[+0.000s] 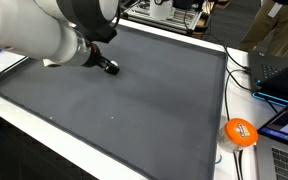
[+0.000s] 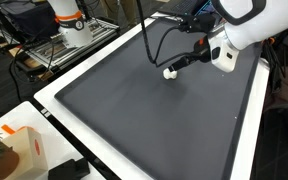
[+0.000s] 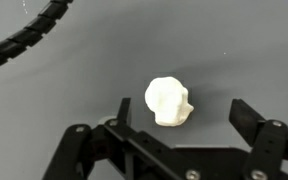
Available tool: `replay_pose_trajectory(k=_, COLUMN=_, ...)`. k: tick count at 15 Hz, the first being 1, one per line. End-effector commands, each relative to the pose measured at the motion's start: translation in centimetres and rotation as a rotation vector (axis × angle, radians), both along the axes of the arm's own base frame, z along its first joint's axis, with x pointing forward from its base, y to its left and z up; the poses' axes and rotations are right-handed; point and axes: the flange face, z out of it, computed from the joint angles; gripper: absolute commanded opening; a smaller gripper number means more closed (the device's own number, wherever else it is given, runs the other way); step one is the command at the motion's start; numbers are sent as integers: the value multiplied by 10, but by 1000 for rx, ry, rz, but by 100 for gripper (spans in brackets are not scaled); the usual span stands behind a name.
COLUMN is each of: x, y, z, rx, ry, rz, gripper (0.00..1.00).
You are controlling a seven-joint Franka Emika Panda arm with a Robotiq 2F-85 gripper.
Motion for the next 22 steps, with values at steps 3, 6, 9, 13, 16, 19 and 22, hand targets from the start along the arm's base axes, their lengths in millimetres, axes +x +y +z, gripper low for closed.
replay_pose_trajectory(k=3, x=-4, y=-5, z=-11, rx=6, ry=33, rz=-16, gripper=100)
replay_pose_trajectory(k=6, x=-4, y=-5, z=-11, rx=7, ry=36, rz=-29, gripper=100)
replay_pose_trajectory(k=9, x=-4, y=-4, z=-15, rx=7, ry=36, rz=-27, gripper=100)
replay_pose_trajectory(k=13, x=-5, y=-4, z=-30, rx=9, ry=42, rz=-11, gripper=100)
replay_pose_trajectory(k=16, x=-5, y=-4, z=-37, rx=9, ry=43, rz=-6, gripper=100)
replay_pose_trajectory(k=19, x=-6, y=-4, z=-40, rx=0, ry=51, rz=0, gripper=100)
replay_pose_trajectory(k=22, x=-5, y=-5, z=-37, rx=9, ry=47, rz=-1, gripper=100)
